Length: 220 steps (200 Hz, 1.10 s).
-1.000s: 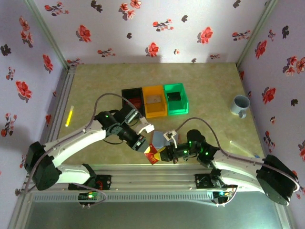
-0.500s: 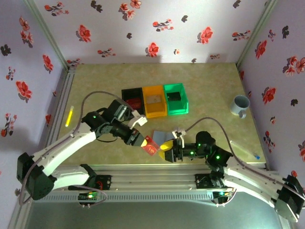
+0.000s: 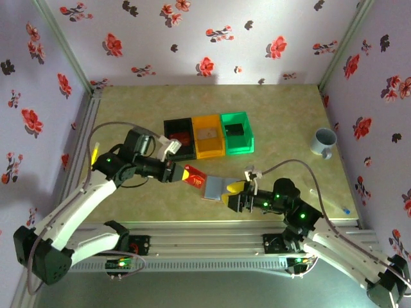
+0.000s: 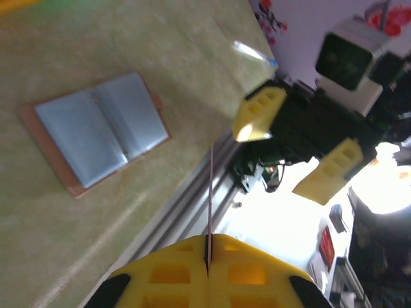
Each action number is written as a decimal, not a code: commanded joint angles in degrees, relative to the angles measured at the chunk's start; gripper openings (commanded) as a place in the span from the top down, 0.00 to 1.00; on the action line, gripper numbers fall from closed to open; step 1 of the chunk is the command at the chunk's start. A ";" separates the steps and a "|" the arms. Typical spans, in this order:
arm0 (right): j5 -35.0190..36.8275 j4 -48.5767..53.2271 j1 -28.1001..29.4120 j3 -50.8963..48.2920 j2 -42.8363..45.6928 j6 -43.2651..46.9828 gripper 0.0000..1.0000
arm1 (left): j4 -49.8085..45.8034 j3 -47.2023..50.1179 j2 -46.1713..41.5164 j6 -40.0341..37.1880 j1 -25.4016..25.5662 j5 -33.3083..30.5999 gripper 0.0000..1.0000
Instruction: Take the credit cards out of the card holder
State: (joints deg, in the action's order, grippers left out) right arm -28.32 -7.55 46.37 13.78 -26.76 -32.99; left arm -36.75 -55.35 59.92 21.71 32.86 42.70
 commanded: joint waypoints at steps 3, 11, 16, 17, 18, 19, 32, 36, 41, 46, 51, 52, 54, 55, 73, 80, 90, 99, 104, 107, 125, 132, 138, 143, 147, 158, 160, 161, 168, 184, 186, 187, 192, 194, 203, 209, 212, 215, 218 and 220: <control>1.60 0.82 -0.48 -0.36 2.16 -0.14 0.31 | 4.35 0.87 -2.21 6.01 -2.71 -6.79 1.00; 2.25 1.49 -0.46 -0.19 2.82 -0.15 0.30 | 5.25 0.86 -2.35 7.38 -3.57 -8.01 1.00; 2.92 2.07 -0.47 -0.08 3.30 -0.19 0.29 | 5.75 0.86 -2.36 8.17 -4.10 -9.08 1.00; 3.10 2.13 -0.48 -0.03 3.38 -0.21 0.29 | 5.82 0.82 -2.35 8.43 -4.20 -9.45 1.00; 3.23 2.29 -0.49 -0.01 3.47 -0.22 0.29 | 5.91 0.79 -2.40 8.65 -4.25 -9.77 1.00; 3.29 2.46 -0.49 0.01 3.56 -0.18 0.29 | 5.99 0.78 -2.37 8.89 -4.36 -10.06 1.00; 7.05 5.22 -0.57 0.73 5.20 -0.26 0.23 | 7.76 1.02 -2.31 11.41 -5.67 -12.94 1.00; 8.36 6.19 -0.52 0.94 5.76 -0.17 0.22 | 8.60 1.12 -2.15 12.16 -6.05 -13.47 1.00; 9.53 6.96 -0.55 1.05 6.64 -0.15 0.20 | 9.36 1.08 -1.87 13.04 -6.54 -14.16 1.00; 10.32 7.55 -0.51 1.14 7.50 -0.26 0.17 | 10.06 0.99 -1.28 13.93 -6.96 -14.47 1.00; 11.18 8.21 -0.54 1.24 8.39 -0.41 0.13 | 10.91 0.87 -0.62 14.65 -7.46 -14.26 1.00; 11.40 8.32 -0.51 1.29 8.57 -0.50 0.12 | 11.04 0.82 -0.48 14.79 -7.46 -14.24 1.00; 11.80 8.62 -0.54 1.32 8.92 -0.65 0.09 | 11.32 0.72 -0.15 15.03 -7.61 -14.23 1.00; 12.02 8.79 -0.56 1.42 9.14 -0.66 0.08 | 11.42 0.66 0.02 15.07 -7.67 -14.22 1.00; 15.43 11.52 -0.54 2.08 12.22 -1.06 0.01 | 13.53 -0.42 2.92 16.50 -8.27 -14.83 1.00; 16.69 13.07 -0.53 2.57 13.12 -0.98 0.01 | 14.32 -0.82 4.01 16.93 -8.56 -15.53 1.00; 18.36 15.46 -0.53 3.68 13.89 -0.63 0.01 | 14.84 -1.68 5.82 17.25 -9.26 -16.49 1.00; 20.50 17.97 -0.56 4.90 14.25 -0.42 0.01 | 15.11 -2.64 7.82 17.54 -10.16 -17.04 1.00; 21.89 19.44 -0.55 5.64 14.28 -0.21 0.01 | 15.36 -3.16 8.92 17.59 -10.65 -17.25 1.00; 22.65 20.44 -0.54 6.16 14.28 -0.13 0.01 | 15.58 -3.49 9.64 17.65 -10.86 -17.37 1.00; 25.44 24.97 -0.52 9.22 13.86 0.44 0.01 | 16.41 -5.34 14.08 17.91 -12.37 -18.73 1.00; 25.82 26.26 -0.58 10.24 13.76 0.80 0.01 | 16.83 -6.15 15.93 17.94 -12.82 -18.80 1.00; 26.17 27.00 -0.57 11.00 13.75 0.91 0.01 | 17.11 -6.93 17.51 17.81 -13.10 -19.16 1.00; 26.48 27.49 -0.53 11.53 13.76 1.02 0.01 | 17.23 -7.60 18.83 17.45 -13.17 -19.42 1.00; 26.63 27.91 -0.50 11.97 13.76 1.15 0.01 | 17.11 -8.23 20.02 17.21 -13.28 -19.76 1.00; 27.15 29.17 -0.51 12.87 13.76 1.40 0.01 | 17.19 -9.75 23.16 17.32 -13.61 -20.46 1.00; 27.17 29.41 -0.50 12.97 13.76 1.50 0.01 | 17.27 -9.94 23.69 17.36 -13.75 -20.46 1.00; 27.17 29.51 -0.54 13.04 13.76 1.56 0.01 | 17.34 -10.08 23.99 17.38 -13.72 -20.50 1.00; 27.33 29.85 -0.53 13.42 13.76 1.66 0.01 | 17.73 -11.03 25.95 17.21 -13.91 -20.64 1.00; 27.29 30.18 -0.53 13.69 13.84 1.79 0.01 | 17.31 -13.87 30.46 17.23 -14.05 -21.29 1.00; 27.27 30.15 -0.52 13.68 13.84 1.86 0.01 | 17.26 -14.18 31.16 17.27 -14.01 -21.33 1.00; 27.22 30.15 -0.55 13.66 13.84 1.82 0.01 | 17.21 -14.35 31.46 17.24 -14.03 -21.42 1.00; 27.05 30.07 -0.50 13.64 13.84 1.88 0.01 | 16.93 -15.31 32.80 17.26 -13.99 -21.74 1.00; 26.97 30.06 -0.51 13.66 13.84 1.92 0.01 | 16.74 -15.62 33.26 17.25 -13.97 -22.06 1.00; 26.61 29.94 -0.51 13.56 13.76 1.88 0.01 | 15.99 -17.24 35.40 16.81 -14.00 -23.10 1.00; 26.24 29.80 -0.50 13.59 13.82 1.90 0.01 | 15.39 -18.22 36.75 16.52 -13.97 -23.91 1.00; 26.13 29.71 -0.56 13.54 13.78 1.95 0.01 | 15.16 -18.74 37.43 16.37 -14.03 -24.27 1.00; 25.98 29.76 -0.50 13.51 13.77 2.02 0.01 | 14.83 -19.19 38.02 16.16 -14.05 -24.72 1.00; 25.87 29.67 -0.51 13.54 13.76 2.01 0.01 | 14.52 -19.71 38.60 16.10 -14.02 -25.07 1.00; 25.79 29.69 -0.52 13.51 13.80 1.98 0.01 | 14.30 -19.99 39.00 16.02 -14.04 -25.28 1.00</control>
State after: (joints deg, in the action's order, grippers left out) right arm -2.92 21.54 46.11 26.09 -13.41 -32.34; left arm -20.71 -70.96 95.20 38.68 19.27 21.30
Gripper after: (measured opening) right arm 0.992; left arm 0.026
